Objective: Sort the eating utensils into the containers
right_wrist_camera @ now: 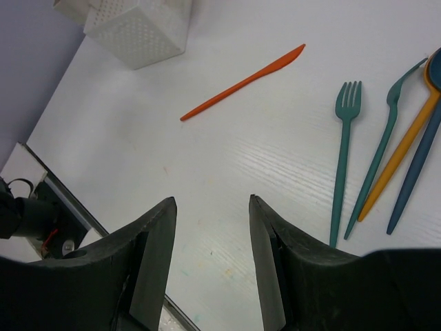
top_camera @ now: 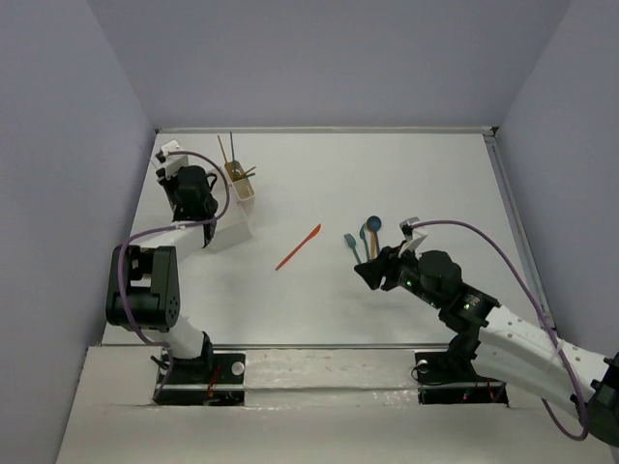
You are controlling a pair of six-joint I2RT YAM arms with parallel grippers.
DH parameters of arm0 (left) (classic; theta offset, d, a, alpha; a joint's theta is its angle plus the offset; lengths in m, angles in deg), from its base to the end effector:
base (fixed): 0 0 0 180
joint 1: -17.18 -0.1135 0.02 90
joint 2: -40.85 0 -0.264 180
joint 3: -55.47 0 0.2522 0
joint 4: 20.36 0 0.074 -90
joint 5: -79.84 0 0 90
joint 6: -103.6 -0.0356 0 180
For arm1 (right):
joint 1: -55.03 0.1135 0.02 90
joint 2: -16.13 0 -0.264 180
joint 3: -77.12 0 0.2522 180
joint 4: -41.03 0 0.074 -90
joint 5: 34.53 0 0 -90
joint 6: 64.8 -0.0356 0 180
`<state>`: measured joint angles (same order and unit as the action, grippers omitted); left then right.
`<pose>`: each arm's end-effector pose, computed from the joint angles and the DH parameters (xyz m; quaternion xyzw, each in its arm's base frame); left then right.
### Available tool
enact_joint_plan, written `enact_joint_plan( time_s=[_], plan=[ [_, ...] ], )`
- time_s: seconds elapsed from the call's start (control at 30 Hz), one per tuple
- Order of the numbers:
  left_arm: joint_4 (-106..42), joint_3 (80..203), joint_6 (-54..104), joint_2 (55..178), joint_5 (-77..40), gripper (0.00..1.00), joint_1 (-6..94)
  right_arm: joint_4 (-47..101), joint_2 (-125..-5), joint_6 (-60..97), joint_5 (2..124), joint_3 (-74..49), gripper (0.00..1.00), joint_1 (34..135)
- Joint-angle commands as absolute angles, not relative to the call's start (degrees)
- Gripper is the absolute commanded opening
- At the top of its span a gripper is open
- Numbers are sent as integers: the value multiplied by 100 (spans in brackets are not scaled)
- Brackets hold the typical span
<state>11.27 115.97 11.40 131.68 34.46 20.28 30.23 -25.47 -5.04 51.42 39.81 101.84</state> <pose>0.3417 0.0065 0.2524 -0.2413 0.6586 0.2602 0.6636 0.1249 0.1294 0.2414 -0.0931 0.7882 0.3566 0.4929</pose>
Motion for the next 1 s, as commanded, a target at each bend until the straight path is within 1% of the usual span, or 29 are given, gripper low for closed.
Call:
enact_joint_plan(
  time_s=[0.0, 0.03, 0.07, 0.13, 0.17, 0.23, 0.27, 0.3, 0.4, 0.43, 0.47, 0.57, 0.6, 0.63, 0.67, 0.73, 0.8, 0.83, 0.97],
  plan=[
    [1352, 11406, 1483, 12637, 3782, 26, 2271, 3333, -2369, -485, 5047, 4016, 53, 10179],
    [1361, 11371, 1474, 12559, 3818, 31, 2272, 3281, -2351, -494, 5038, 4007, 53, 10179],
    [1335, 11336, 1474, 12506, 3862, 42, 2351, 3289, -2333, -494, 5029, 4016, 53, 10179],
    [1169, 11300, 1614, 12331, 3932, 56, 2404, 3281, -2307, -486, 4994, 4025, 53, 10179],
    [1072, 11292, 1684, 12260, 3941, 70, 2404, 3220, -2307, -477, 4985, 3999, 53, 10179],
    [870, 11309, 1772, 11962, 3958, 81, 2474, 3193, -2298, -468, 4950, 3998, 53, 10179],
    [790, 11318, 1781, 11838, 3959, 90, 2474, 3184, -2289, -477, 4941, 4007, 53, 10179],
    [729, 11353, 1781, 11707, 3950, 92, 2535, 3193, -2289, -477, 4941, 4016, 53, 10179],
    [228, 11607, 1930, 11048, 3731, 92, 2816, 3149, -2298, -538, 4915, 4025, 53, 10179],
    [-130, 11738, 2070, 10689, 3678, 90, 3087, 3070, -2298, -564, 4862, 4007, 53, 10179],
    [-334, 11801, 2150, 10520, 3590, 85, 3237, 3044, -2289, -573, 4836, 3998, 53, 10179],
    [-1571, 12161, 2878, 10098, 2625, 74, 3818, 2824, -2228, -565, 4634, 3911, 54, 10179],
    [-1914, 12223, 3106, 10053, 2275, 73, 3941, 2763, -2202, -582, 4572, 3884, 54, 10179],
    [-2448, 12241, 3283, 10044, 1445, 71, 4073, 2588, -2167, -591, 4467, 3841, 54, 10179],
    [-2654, 12180, 3545, 10062, 1149, 68, 4448, 2464, -2149, -600, 4414, 3797, 54, 10179],
    [-2893, 11969, 3671, 10202, 472, 66, 4819, 2252, -2122, -644, 4317, 3735, 54, 10179],
    [-2981, 11732, 3758, 10386, 172, 65, 5267, 1989, -2000, -679, 4177, 3673, 54, 10179],
    [-3016, 11679, 3750, 10683, 14, 64, 5348, 1815, -1956, -688, 4124, 3656, 54, 10179],
    [-3280, 11888, 3549, 11694, -146, 62, 5664, 1392, -1736, -740, 4097, 3463, 54, 10179]
  ],
)
